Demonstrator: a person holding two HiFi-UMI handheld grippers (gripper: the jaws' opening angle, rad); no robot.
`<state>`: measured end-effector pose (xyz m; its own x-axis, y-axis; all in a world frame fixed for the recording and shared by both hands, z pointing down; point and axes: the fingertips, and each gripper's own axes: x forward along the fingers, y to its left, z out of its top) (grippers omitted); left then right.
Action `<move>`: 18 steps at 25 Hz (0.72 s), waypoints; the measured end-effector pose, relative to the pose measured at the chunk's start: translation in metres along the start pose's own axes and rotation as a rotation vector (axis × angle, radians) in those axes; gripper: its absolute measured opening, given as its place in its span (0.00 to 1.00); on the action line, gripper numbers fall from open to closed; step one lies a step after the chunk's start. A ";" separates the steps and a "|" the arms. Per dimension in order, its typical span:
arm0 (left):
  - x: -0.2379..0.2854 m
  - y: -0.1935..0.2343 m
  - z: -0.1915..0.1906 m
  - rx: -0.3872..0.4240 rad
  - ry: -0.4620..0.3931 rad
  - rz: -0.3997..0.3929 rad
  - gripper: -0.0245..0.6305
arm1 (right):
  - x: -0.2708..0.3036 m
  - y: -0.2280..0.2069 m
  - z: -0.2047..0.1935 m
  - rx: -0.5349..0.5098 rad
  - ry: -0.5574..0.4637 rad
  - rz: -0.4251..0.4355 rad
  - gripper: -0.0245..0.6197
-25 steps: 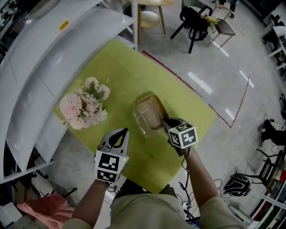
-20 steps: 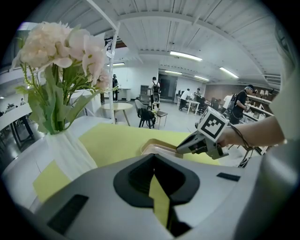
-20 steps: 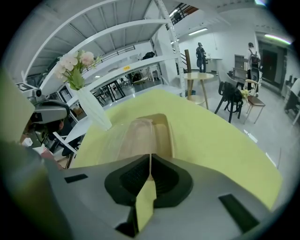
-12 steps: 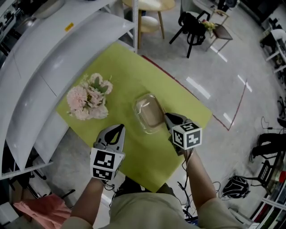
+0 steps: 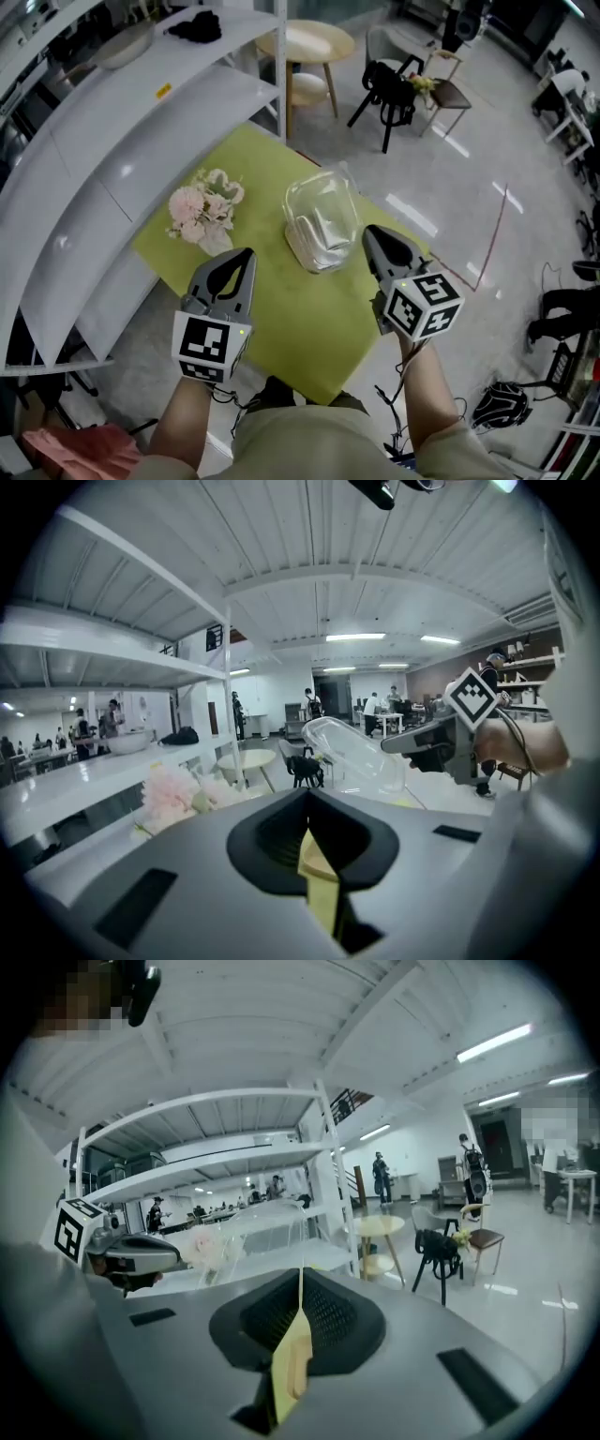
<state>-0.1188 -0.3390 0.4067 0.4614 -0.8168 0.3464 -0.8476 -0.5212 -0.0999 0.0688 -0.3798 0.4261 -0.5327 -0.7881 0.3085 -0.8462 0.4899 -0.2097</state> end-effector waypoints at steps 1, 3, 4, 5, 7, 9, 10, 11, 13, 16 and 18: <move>-0.007 0.000 0.010 0.016 -0.019 0.004 0.05 | -0.011 0.005 0.012 -0.003 -0.032 -0.002 0.06; -0.021 -0.001 0.029 0.039 -0.057 0.015 0.05 | -0.032 0.014 0.034 -0.007 -0.093 -0.004 0.06; -0.030 -0.002 0.037 0.047 -0.077 0.022 0.05 | -0.043 0.019 0.043 -0.010 -0.122 -0.003 0.06; -0.038 -0.003 0.046 0.055 -0.098 0.029 0.05 | -0.054 0.023 0.051 -0.013 -0.151 -0.003 0.06; -0.054 -0.005 0.063 0.067 -0.140 0.042 0.05 | -0.075 0.032 0.067 -0.017 -0.203 -0.002 0.06; -0.070 -0.012 0.080 0.074 -0.182 0.047 0.05 | -0.098 0.042 0.080 -0.001 -0.252 0.008 0.07; -0.078 -0.015 0.088 0.076 -0.202 0.048 0.05 | -0.110 0.047 0.085 0.012 -0.276 0.016 0.07; -0.085 -0.019 0.093 0.080 -0.219 0.049 0.05 | -0.121 0.051 0.090 0.023 -0.299 0.022 0.07; -0.098 -0.027 0.101 0.087 -0.243 0.052 0.05 | -0.142 0.059 0.096 0.027 -0.333 0.024 0.07; -0.112 -0.037 0.105 0.106 -0.247 0.063 0.05 | -0.172 0.075 0.101 -0.046 -0.349 0.007 0.07; -0.116 -0.045 0.105 0.144 -0.245 0.072 0.05 | -0.189 0.083 0.103 -0.118 -0.349 -0.013 0.07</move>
<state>-0.1065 -0.2467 0.2733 0.4658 -0.8793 0.0995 -0.8428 -0.4751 -0.2531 0.1008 -0.2289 0.2550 -0.5024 -0.8642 -0.0288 -0.8594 0.5027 -0.0933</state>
